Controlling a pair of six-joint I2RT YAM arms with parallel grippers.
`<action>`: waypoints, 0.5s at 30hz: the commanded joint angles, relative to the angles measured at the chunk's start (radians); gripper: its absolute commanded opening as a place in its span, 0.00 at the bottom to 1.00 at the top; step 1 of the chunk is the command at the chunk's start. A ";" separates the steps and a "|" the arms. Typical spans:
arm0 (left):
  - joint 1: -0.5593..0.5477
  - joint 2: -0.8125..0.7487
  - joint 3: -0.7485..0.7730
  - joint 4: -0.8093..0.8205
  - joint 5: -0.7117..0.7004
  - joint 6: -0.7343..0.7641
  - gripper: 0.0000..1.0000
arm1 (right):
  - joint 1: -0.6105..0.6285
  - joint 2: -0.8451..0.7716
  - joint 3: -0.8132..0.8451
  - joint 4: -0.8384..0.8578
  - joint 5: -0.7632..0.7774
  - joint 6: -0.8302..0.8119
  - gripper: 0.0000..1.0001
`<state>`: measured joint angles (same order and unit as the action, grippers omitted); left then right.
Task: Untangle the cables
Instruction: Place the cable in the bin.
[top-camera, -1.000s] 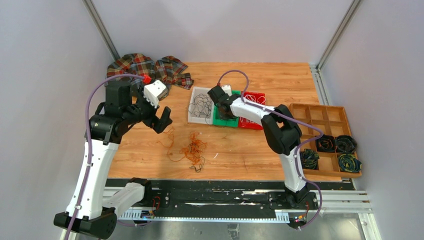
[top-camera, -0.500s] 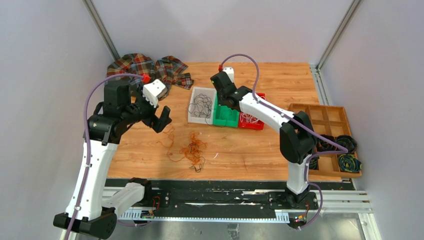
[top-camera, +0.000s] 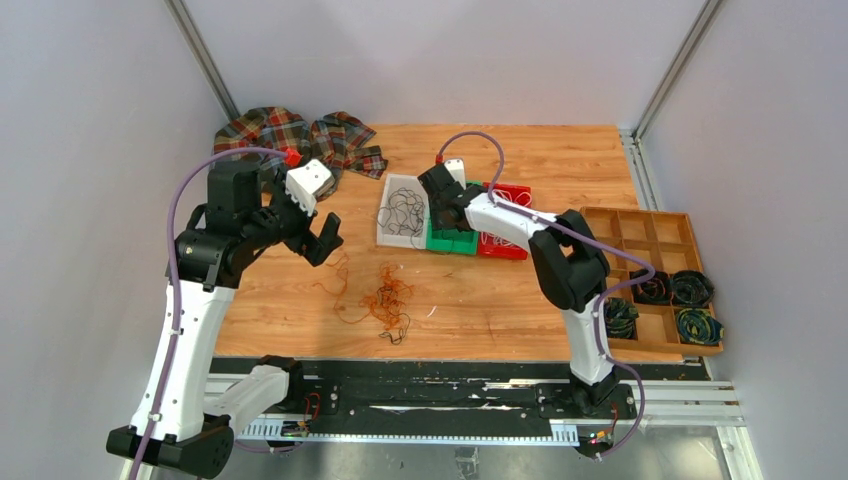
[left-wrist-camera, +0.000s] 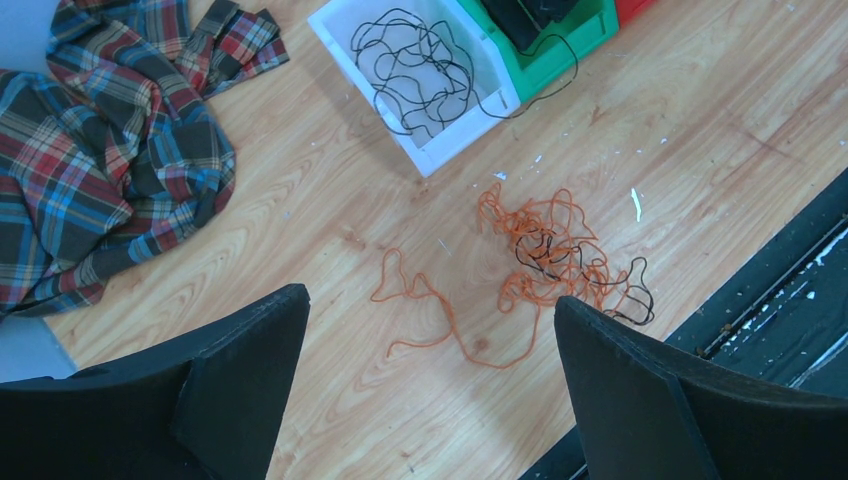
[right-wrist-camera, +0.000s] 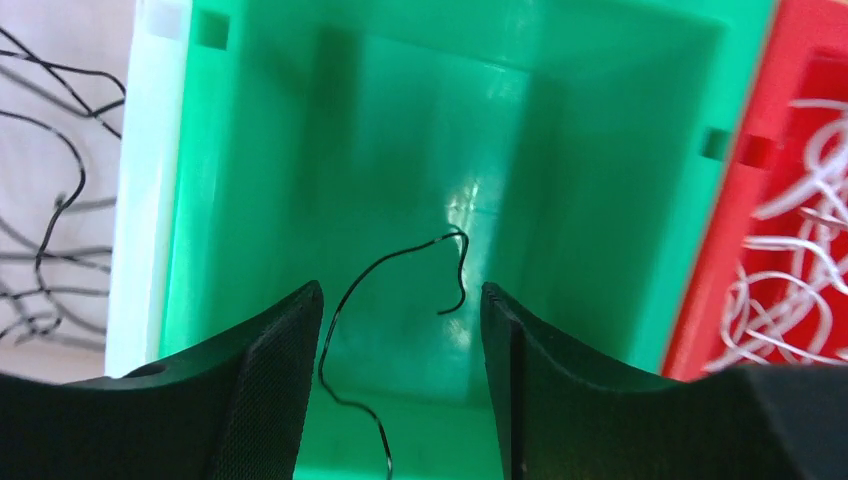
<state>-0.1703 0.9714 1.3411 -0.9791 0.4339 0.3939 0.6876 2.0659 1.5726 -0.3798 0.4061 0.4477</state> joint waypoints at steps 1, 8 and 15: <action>0.012 0.007 0.029 -0.001 0.012 0.003 0.98 | -0.023 0.043 -0.004 0.016 0.010 0.001 0.59; 0.012 0.009 0.035 -0.001 0.017 -0.004 0.97 | -0.035 0.099 -0.007 0.030 0.009 0.032 0.52; 0.012 0.006 0.042 -0.002 0.015 -0.002 0.97 | -0.036 0.099 -0.059 0.061 0.002 0.114 0.38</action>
<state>-0.1703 0.9821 1.3464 -0.9810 0.4347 0.3927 0.6643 2.1437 1.5639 -0.3145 0.4088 0.4946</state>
